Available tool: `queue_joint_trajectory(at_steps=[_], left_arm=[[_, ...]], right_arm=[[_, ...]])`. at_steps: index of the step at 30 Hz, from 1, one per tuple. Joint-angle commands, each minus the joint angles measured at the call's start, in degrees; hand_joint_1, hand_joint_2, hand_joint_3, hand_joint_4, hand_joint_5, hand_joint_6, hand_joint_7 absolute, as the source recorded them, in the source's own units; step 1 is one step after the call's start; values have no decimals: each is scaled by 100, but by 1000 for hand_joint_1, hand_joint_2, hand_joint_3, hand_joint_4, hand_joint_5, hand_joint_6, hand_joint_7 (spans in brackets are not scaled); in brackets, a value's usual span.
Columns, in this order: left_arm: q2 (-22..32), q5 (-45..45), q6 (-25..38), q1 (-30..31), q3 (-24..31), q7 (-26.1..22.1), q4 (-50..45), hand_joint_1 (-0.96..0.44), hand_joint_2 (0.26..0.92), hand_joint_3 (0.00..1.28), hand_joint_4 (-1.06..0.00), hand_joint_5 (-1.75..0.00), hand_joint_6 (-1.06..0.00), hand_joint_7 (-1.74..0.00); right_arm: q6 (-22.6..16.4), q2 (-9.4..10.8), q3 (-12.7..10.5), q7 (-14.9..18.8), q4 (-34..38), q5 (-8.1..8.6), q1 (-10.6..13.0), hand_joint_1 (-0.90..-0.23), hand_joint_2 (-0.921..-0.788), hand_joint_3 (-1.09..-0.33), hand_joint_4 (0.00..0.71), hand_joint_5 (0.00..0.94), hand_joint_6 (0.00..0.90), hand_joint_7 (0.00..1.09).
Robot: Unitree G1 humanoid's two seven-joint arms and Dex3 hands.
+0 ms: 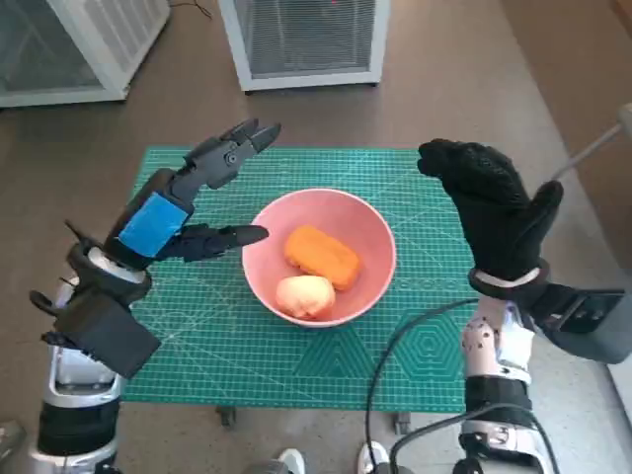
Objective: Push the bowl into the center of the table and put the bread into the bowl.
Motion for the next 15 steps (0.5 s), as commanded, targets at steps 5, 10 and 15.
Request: queue_joint_trajectory(at_steps=[5, 10, 15], left_arm=[[-996, -1153, -483, 5, 361, 612, 27, -502, 921, 239, -260, -10, -305, -11], [-919, -1309, -392, -54, 395, 541, 26, -556, 921, 251, -266, -12, -308, -15], [-710, -1352, -278, -125, 401, 343, 82, -587, 921, 262, -276, -15, -309, -17]], right_arm=[[-24, 4, 60, -128, 41, -91, -276, -509, -921, -482, 317, 1, 496, 13], [-83, -56, 41, -139, 119, -109, -478, -516, -921, -480, 320, 2, 492, 10], [-148, -98, 1, -106, 256, -107, -648, -522, -921, -480, 321, 2, 491, 10]])
